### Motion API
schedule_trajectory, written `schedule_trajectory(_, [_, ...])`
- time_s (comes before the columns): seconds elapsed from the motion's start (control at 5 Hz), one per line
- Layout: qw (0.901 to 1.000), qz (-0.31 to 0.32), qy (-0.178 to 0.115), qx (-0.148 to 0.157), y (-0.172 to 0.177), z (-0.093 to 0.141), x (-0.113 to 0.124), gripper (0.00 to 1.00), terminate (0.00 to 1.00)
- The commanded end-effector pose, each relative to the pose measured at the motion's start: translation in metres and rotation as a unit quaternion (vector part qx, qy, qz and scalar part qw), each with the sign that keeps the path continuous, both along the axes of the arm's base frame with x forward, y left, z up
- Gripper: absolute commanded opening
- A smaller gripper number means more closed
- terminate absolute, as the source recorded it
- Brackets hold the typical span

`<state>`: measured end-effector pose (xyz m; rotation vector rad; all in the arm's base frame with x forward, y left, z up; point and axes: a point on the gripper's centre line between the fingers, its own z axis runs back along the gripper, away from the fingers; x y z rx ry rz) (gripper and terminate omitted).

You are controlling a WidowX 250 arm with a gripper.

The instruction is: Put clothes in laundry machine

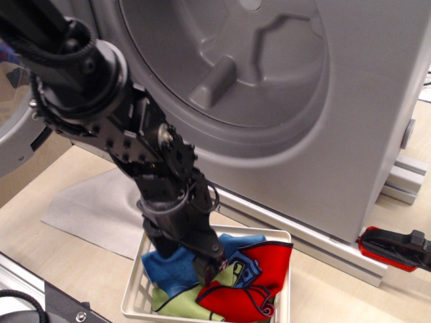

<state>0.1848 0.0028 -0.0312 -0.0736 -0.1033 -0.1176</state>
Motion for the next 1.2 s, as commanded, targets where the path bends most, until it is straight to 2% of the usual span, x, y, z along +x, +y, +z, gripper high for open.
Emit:
schedule_trajectory(0.0, [0.9997, -0.006, 0.011, -0.019, -0.018, -0.005, 0.002, 1.00, 0.00])
schedule_trajectory(0.2, [0.9994, -0.003, 0.018, -0.029, -0.024, -0.009, 0.003, 1.00, 0.00])
schedule_trajectory(0.4, [0.9994, -0.001, 0.027, -0.019, -0.027, -0.022, 0.003, 1.00, 0.00])
schedule_trajectory(0.6, [0.9998, 0.006, 0.018, 0.004, -0.025, -0.033, 0.003, 1.00, 0.00])
schedule_trajectory(0.8, [0.9998, 0.005, 0.008, 0.017, -0.019, -0.032, 0.002, 0.00, 0.00])
schedule_trajectory(1.0, [0.9996, -0.002, -0.002, 0.027, -0.015, -0.024, 0.001, 0.00, 0.00])
